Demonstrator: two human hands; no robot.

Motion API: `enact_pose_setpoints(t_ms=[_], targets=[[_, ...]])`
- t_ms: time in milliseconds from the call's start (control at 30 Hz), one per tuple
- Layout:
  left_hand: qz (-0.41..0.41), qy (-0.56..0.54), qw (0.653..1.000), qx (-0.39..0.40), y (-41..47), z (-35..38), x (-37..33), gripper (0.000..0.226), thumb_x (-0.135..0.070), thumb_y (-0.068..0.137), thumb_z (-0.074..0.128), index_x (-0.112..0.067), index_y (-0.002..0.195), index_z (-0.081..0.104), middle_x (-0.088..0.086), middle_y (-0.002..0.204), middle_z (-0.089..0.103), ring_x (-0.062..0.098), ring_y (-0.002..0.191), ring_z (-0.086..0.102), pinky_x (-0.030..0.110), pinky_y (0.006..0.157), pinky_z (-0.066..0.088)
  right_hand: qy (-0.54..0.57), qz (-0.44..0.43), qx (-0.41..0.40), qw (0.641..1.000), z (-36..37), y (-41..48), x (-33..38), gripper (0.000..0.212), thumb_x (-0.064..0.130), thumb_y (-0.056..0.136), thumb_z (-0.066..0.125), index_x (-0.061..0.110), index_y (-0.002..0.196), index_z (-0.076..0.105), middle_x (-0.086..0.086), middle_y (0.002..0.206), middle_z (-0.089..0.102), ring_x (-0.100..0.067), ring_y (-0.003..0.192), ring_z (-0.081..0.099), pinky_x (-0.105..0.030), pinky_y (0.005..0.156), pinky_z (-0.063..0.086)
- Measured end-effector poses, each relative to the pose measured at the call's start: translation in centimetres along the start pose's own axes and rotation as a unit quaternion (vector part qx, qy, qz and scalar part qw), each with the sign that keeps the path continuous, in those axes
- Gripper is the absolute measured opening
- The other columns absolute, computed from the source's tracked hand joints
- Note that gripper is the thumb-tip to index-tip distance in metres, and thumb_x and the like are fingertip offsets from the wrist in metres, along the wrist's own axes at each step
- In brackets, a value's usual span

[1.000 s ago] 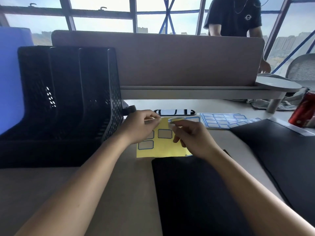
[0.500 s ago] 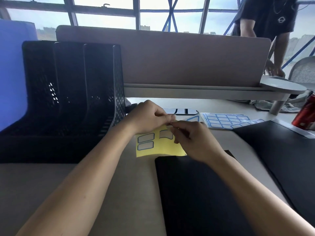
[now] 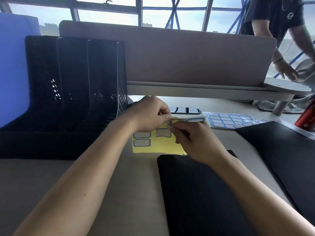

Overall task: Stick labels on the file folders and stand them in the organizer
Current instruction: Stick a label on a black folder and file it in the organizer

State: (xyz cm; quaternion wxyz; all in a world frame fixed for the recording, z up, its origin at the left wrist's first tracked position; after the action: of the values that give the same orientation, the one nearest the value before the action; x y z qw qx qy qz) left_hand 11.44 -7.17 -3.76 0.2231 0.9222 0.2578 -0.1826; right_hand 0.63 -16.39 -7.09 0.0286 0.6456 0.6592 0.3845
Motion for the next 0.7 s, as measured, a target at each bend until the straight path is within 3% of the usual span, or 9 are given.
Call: enact_pose_setpoints(t_ms=[133, 300, 367, 433, 533, 633, 700], targets=[[-0.002, 0.019, 1.0, -0.012, 0.2, 0.1, 0.1, 0.018, -0.031, 0.093, 0.062, -0.021, 0.081, 0.072, -0.008, 0.086, 0.071, 0.01, 0.082, 0.062, 0.03, 0.077, 0.052, -0.004, -0.005, -0.001, 1.0, 0.0, 0.0, 0.2, 0.022, 0.027, 0.1, 0.056, 0.02, 0.086, 0.072, 0.007, 0.06, 0.065, 0.002, 0.05, 0.053, -0.029, 0.054, 0.05], [-0.005, 0.02, 0.998, -0.057, 0.3, -0.8, 0.8, 0.019, -0.03, 0.093, 0.061, -0.019, 0.084, 0.074, -0.009, 0.085, 0.071, 0.008, 0.079, 0.06, 0.025, 0.071, 0.044, -0.009, -0.031, -0.001, 0.999, 0.1, -0.2, 0.6, 0.022, 0.027, 0.098, 0.057, 0.016, 0.087, 0.073, 0.003, 0.062, 0.066, -0.016, 0.056, 0.06, -0.035, 0.053, 0.051], [-0.004, 0.018, 0.997, -0.072, 0.3, -1.2, 0.9, 0.02, -0.029, 0.093, 0.061, -0.017, 0.085, 0.074, -0.009, 0.083, 0.071, 0.007, 0.076, 0.061, 0.023, 0.069, 0.041, -0.014, -0.033, -0.005, 0.999, 0.1, -0.2, 0.7, 0.023, 0.029, 0.099, 0.057, 0.017, 0.087, 0.073, 0.002, 0.061, 0.065, -0.014, 0.054, 0.058, -0.035, 0.052, 0.051], [-0.003, 0.013, 0.995, -0.099, 0.3, -1.7, 1.1, 0.019, -0.029, 0.092, 0.063, -0.016, 0.084, 0.074, -0.009, 0.078, 0.07, 0.009, 0.073, 0.062, 0.023, 0.066, 0.041, 0.0, -0.023, -0.006, 1.0, -0.1, -0.1, 0.5, 0.02, 0.027, 0.099, 0.057, 0.019, 0.092, 0.074, 0.005, 0.062, 0.066, -0.003, 0.054, 0.056, -0.029, 0.055, 0.051], [-0.014, -0.009, 0.992, -0.125, 0.3, -1.9, 1.8, 0.013, -0.033, 0.091, 0.065, -0.023, 0.086, 0.072, -0.01, 0.077, 0.071, 0.003, 0.067, 0.062, 0.026, 0.067, 0.048, 0.048, 0.009, 0.004, 0.999, -0.2, -0.2, 0.2, 0.019, 0.023, 0.099, 0.059, 0.019, 0.105, 0.075, 0.007, 0.07, 0.071, 0.006, 0.059, 0.059, -0.008, 0.059, 0.043], [-0.032, -0.017, 0.991, -0.13, 0.6, -1.3, 3.1, 0.01, -0.034, 0.092, 0.063, -0.028, 0.095, 0.07, -0.01, 0.081, 0.071, -0.003, 0.055, 0.057, 0.029, 0.067, 0.052, 0.07, 0.031, 0.022, 0.997, 0.2, -0.2, -0.3, 0.019, 0.021, 0.097, 0.06, 0.018, 0.11, 0.074, 0.011, 0.078, 0.071, 0.009, 0.063, 0.062, -0.006, 0.064, 0.044], [-0.034, 0.006, 0.992, -0.12, 1.1, -0.5, 4.0, 0.014, -0.031, 0.094, 0.06, -0.028, 0.097, 0.072, -0.009, 0.086, 0.072, 0.008, 0.071, 0.064, 0.034, 0.075, 0.054, 0.061, 0.035, 0.028, 0.997, 0.4, -0.2, -0.4, 0.018, 0.021, 0.097, 0.061, 0.019, 0.108, 0.075, 0.014, 0.08, 0.071, 0.006, 0.064, 0.064, -0.008, 0.064, 0.046]])
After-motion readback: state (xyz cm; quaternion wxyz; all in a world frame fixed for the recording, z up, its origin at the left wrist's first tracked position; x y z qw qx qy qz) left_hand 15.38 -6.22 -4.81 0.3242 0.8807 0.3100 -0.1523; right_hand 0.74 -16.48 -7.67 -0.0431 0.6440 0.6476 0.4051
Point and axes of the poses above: each hand's wrist, its own y-axis towards the middle knuckle, its own z-axis out of the palm, x = y × z, the point moved 7 cm from there along y, towards the middle knuckle
